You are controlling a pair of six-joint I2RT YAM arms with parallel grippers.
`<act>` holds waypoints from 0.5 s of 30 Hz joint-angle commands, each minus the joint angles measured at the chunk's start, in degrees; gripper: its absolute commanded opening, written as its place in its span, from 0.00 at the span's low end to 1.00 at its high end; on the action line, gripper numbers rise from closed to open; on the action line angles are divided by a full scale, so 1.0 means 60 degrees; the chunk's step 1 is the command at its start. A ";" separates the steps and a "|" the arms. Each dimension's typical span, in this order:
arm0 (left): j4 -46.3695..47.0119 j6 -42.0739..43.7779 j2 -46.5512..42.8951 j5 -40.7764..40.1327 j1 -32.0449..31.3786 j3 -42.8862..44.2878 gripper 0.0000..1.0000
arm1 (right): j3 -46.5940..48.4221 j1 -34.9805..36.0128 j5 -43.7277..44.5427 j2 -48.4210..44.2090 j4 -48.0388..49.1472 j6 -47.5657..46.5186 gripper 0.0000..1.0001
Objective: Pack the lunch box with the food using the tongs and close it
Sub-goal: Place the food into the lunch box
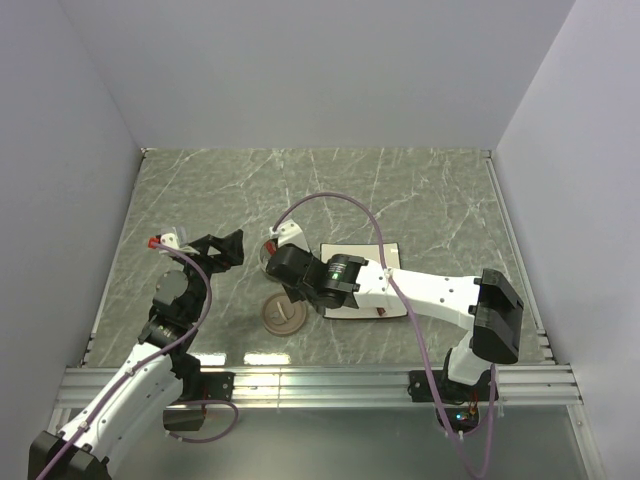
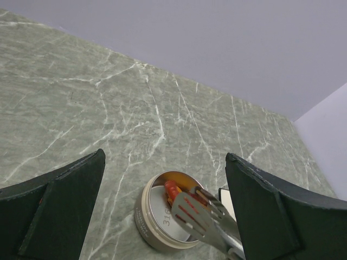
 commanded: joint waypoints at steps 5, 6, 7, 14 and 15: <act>0.0387 -0.0134 -0.0022 0.0077 -0.0025 -0.0033 0.99 | 0.0418 -0.0069 0.0138 -0.0040 0.0136 0.0006 0.53; 0.0373 -0.0105 -0.0022 0.0077 -0.0025 -0.0033 0.99 | 0.0375 -0.0055 0.0152 -0.0069 0.0150 0.0021 0.53; 0.0372 -0.0119 -0.0022 0.0077 -0.0025 -0.0033 0.99 | 0.0345 -0.0069 0.0152 -0.0084 0.0150 0.0036 0.53; 0.0402 -0.0105 0.0008 0.0077 -0.0025 -0.0033 0.99 | 0.0213 -0.0069 0.0299 -0.0274 0.0194 0.0094 0.53; 0.0402 -0.0105 0.0008 0.0077 -0.0025 -0.0033 0.99 | 0.0199 -0.0069 0.0328 -0.0289 0.0165 0.0094 0.53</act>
